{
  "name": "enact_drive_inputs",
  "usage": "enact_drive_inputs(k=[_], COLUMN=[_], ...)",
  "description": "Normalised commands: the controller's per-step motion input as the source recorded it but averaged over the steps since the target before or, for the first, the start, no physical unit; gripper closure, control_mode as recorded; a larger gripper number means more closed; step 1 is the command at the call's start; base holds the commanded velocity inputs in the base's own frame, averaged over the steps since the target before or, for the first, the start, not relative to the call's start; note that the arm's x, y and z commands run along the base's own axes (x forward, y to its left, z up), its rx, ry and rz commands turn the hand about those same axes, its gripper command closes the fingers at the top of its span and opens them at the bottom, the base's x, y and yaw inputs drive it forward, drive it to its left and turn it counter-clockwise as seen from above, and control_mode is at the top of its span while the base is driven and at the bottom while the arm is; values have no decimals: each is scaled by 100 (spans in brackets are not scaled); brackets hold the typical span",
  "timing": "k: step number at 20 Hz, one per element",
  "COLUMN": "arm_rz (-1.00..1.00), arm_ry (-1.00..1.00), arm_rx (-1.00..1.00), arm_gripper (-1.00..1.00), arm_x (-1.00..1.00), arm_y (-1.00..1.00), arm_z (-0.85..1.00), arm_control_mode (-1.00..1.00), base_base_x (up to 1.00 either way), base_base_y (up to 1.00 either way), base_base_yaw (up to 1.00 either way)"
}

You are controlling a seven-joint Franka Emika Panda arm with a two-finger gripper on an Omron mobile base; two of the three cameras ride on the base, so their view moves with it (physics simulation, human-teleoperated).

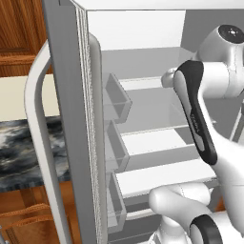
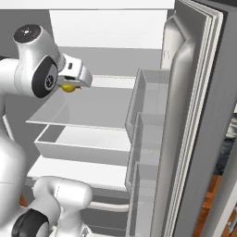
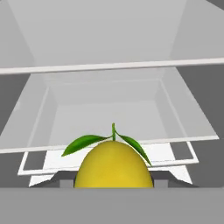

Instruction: Retrieve a lemon from the fridge and place it on the cutting board with the fish.

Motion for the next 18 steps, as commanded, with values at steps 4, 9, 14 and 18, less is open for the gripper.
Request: enact_drive_inputs(k=[4, 9, 14, 18], arm_rz=[0, 0, 0, 0], arm_ry=[6, 9, 5, 1], arm_rx=[0, 0, 0, 0], arm_gripper=[100, 100, 100, 100], arm_x=[-35, -18, -16, -69], arm_y=[6, 11, 2, 0], arm_z=[-35, -51, -30, 0], arm_control_mode=[-100, -100, -100, -100], base_base_x=[0, 0, 0, 0], base_base_y=[0, 0, 0, 0], base_base_yaw=[0, 0, 0, 0])
